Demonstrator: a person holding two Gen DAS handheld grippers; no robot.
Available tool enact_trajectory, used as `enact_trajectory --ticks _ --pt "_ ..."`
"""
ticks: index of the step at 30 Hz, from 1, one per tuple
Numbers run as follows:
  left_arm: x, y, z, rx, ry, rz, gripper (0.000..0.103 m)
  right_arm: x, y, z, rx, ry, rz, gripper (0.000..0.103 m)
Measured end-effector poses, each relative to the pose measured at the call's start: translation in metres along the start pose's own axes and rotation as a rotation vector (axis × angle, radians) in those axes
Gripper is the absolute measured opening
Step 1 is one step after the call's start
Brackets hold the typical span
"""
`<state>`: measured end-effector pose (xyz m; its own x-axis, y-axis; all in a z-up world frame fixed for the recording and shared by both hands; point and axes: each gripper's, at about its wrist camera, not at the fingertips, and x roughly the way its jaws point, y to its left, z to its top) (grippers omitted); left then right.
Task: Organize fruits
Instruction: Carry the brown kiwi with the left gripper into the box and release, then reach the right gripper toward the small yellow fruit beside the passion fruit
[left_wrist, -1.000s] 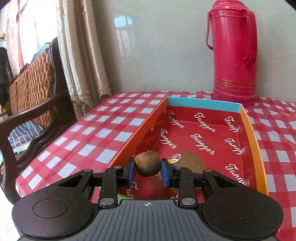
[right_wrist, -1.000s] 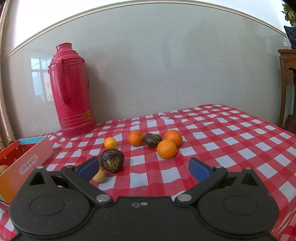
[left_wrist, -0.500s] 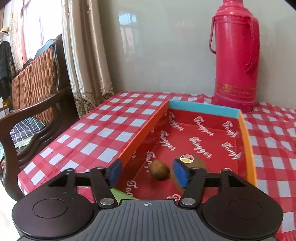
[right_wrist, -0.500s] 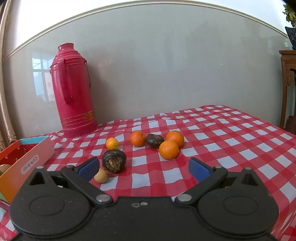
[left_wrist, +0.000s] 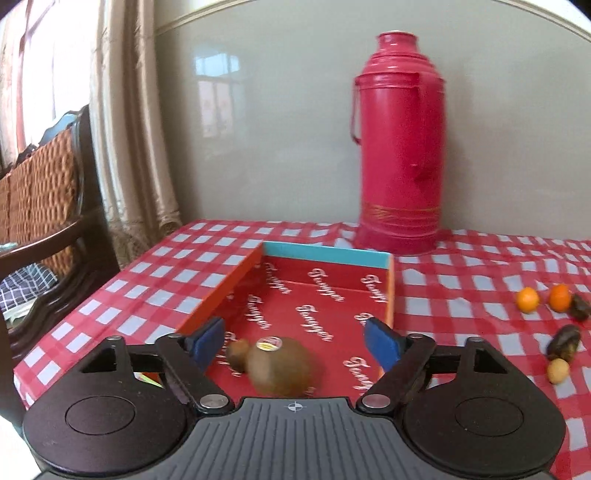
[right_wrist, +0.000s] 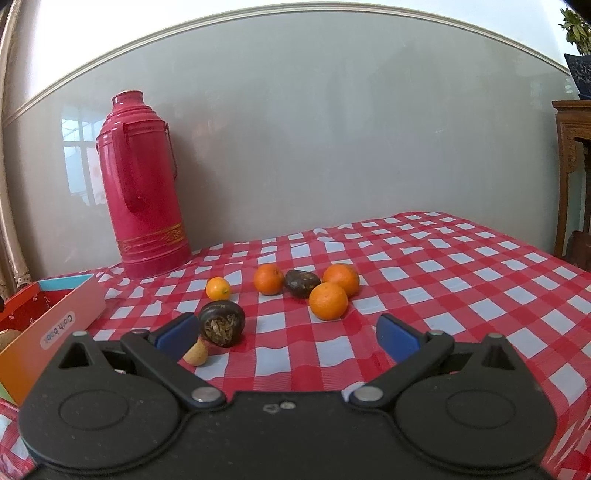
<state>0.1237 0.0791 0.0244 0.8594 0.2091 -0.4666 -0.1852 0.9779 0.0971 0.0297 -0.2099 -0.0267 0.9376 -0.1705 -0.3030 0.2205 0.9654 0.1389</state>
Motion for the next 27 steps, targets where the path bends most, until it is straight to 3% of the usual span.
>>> enact_trajectory --ticks 6,11,17,23,27 --pt "-0.019 -0.023 -0.018 0.054 -0.039 -0.031 0.090 -0.001 -0.001 -0.001 -0.004 0.002 0.000 0.097" --pt "-0.028 -0.032 -0.031 0.090 -0.071 -0.043 0.100 0.000 0.001 -0.001 -0.017 0.007 0.003 0.097" --pt "-0.029 -0.029 -0.042 0.069 -0.073 -0.052 0.103 0.002 0.009 -0.002 -0.040 0.006 0.027 0.097" --pt "-0.029 -0.019 -0.044 0.037 -0.078 -0.043 0.103 0.007 0.028 -0.004 -0.084 0.017 0.081 0.092" --pt "-0.027 -0.008 -0.044 0.000 -0.076 -0.029 0.103 0.012 0.038 -0.004 -0.093 0.037 0.109 0.081"
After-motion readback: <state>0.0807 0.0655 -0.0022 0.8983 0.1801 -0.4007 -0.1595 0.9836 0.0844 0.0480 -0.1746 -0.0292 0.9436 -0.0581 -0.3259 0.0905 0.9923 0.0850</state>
